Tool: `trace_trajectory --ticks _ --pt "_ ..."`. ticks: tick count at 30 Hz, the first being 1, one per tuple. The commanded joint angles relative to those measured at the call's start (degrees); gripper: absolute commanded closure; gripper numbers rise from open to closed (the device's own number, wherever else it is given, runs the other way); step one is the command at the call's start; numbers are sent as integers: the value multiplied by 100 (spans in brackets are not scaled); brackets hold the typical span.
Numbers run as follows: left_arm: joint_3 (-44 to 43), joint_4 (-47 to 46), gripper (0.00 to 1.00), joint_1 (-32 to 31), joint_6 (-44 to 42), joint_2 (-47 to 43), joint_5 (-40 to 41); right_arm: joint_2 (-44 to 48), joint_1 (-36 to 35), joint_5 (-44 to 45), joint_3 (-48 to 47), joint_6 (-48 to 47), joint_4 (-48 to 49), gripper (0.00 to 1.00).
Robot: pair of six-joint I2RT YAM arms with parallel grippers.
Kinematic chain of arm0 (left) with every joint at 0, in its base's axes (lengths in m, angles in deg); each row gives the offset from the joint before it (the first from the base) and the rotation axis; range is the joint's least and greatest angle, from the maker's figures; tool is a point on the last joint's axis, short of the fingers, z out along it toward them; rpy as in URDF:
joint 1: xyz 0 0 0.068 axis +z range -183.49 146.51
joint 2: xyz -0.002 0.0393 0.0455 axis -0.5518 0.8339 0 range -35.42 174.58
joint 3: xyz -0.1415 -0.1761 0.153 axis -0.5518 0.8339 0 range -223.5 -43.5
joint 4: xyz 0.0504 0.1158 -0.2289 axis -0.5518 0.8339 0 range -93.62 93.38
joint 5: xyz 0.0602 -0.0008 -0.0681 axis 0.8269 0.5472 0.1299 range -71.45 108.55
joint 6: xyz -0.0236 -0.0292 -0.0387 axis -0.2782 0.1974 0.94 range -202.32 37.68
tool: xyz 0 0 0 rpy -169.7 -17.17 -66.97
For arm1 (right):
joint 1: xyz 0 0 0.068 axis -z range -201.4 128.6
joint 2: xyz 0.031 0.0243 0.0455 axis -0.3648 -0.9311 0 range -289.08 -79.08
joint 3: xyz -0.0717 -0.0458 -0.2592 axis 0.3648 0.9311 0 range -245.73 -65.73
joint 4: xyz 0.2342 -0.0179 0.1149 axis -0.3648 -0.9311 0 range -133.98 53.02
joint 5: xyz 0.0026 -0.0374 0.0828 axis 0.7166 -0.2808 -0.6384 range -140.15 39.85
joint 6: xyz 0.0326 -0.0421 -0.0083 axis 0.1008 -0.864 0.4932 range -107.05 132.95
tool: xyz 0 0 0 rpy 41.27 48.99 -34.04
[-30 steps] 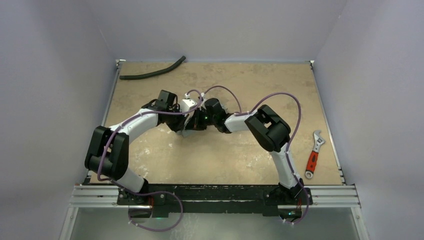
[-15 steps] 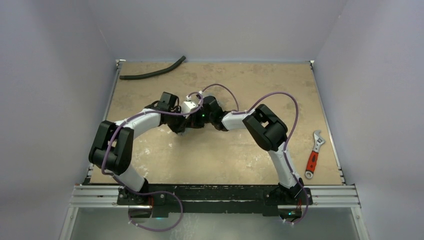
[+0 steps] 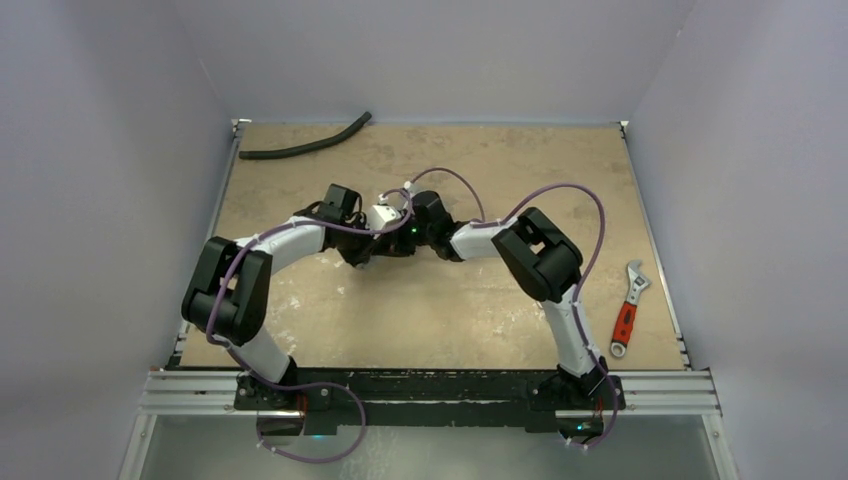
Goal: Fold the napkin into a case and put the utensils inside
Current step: Stuff the top corner of the smaller-rectangle-folded napkin into the folded napkin.
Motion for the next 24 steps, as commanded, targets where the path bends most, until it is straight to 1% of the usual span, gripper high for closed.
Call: trace_trajectory --ticks 1,5,9,15,17,20,24 --pt "180 23 94 107 -351 335 513 710 301 -324 252 -635 -562 92" --pt "106 142 95 106 -450 409 336 821 404 -711 339 -725 -420 90" --pt "72 235 97 122 -567 458 262 661 405 -931 112 -583 -32 92" --pt "169 349 98 142 -701 316 102 197 410 -1258 -262 -12 645 95" --pt "150 405 98 171 -710 314 44 125 408 -1162 -354 125 907 96" --pt "105 495 99 204 -813 271 -78 -30 399 -1098 -537 189 925 96" --pt "74 598 99 204 -938 220 -163 -470 383 -979 -975 182 632 100"
